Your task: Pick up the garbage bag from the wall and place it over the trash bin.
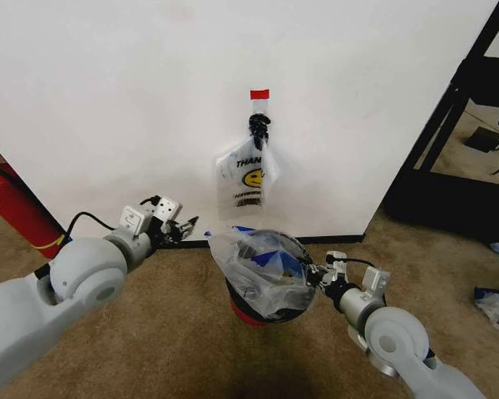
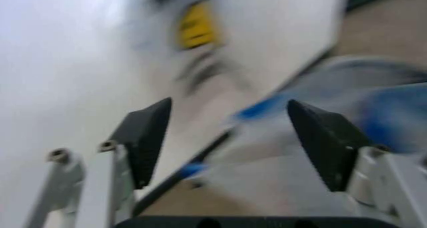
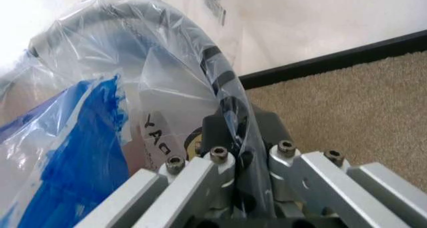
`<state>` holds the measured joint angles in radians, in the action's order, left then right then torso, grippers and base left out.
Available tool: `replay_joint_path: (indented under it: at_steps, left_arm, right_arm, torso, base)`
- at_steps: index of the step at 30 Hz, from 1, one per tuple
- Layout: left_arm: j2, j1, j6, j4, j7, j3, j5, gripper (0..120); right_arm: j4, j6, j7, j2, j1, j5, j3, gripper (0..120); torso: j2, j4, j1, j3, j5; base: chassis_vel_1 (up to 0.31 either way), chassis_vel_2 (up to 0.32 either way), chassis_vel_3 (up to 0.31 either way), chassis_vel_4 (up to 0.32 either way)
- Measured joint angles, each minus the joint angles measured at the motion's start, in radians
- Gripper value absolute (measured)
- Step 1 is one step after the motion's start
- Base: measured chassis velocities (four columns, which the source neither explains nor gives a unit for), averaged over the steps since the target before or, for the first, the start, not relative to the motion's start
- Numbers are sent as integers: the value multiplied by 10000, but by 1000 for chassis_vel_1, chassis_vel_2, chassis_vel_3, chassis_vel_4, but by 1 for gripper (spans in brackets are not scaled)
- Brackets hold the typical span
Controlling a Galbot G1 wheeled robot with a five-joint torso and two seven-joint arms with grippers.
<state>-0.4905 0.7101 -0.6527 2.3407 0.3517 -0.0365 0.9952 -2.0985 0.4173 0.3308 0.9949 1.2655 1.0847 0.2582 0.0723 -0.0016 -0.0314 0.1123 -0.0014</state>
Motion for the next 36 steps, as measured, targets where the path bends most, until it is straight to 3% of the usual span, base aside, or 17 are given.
replay_joint_path:
  at_steps: [3, 4, 6, 10, 16, 23, 30, 36]
  left_arm:
    - [-326, -488, -231, 801, -93, -1014, 232, 88]
    - [-326, -488, -231, 801, -93, -1014, 232, 88]
    - [-607, -955, -320, 763, -118, -1917, 220, 95]
    - [-1341, -2341, -524, 81, -66, -3807, 209, 100]
    - [-2112, -3984, -795, -829, 82, -5355, 387, 97]
    - [-2261, -4197, -848, -1146, 632, -5769, 535, 90]
    - [-2370, -4103, -849, -1550, 667, -6092, 541, 78]
    - [-2418, -4077, -845, -1852, 688, -6213, 540, 75]
  right_arm:
    - [-2, 0, 42, -8, 18, -62, -51, 0]
    - [-2, 0, 42, -8, 18, -62, -51, 0]
    - [-38, 3, 68, -24, 55, -136, -71, 0]
    - [-123, 24, 91, -104, 127, -248, -75, 0]
    - [-186, 53, 122, -126, 102, -353, -101, 0]
    - [-224, 80, 255, -137, 77, -207, -96, 0]
    - [-196, 99, 327, -72, 14, -183, -177, 0]
    - [-242, 128, 360, -81, -2, -184, -201, 0]
  torso:
    - [0, 2, 1, 0, -1]
    - [0, 2, 1, 0, -1]
    - [0, 2, 0, 0, -5]
    - [0, -2, 0, 1, -7]
    - [0, -2, 0, 2, 0]
    - [0, 2, 0, 1, -3]
    - [-1, 2, 0, 1, -4]
    - [0, 1, 0, 1, -4]
  base:
    - [0, 0, 0, 0]
    - [0, 0, 0, 0]
    - [0, 0, 0, 0]
    - [0, 0, 0, 0]
    - [0, 0, 0, 0]
    - [0, 0, 0, 0]
    - [0, 0, 0, 0]
    - [0, 0, 0, 0]
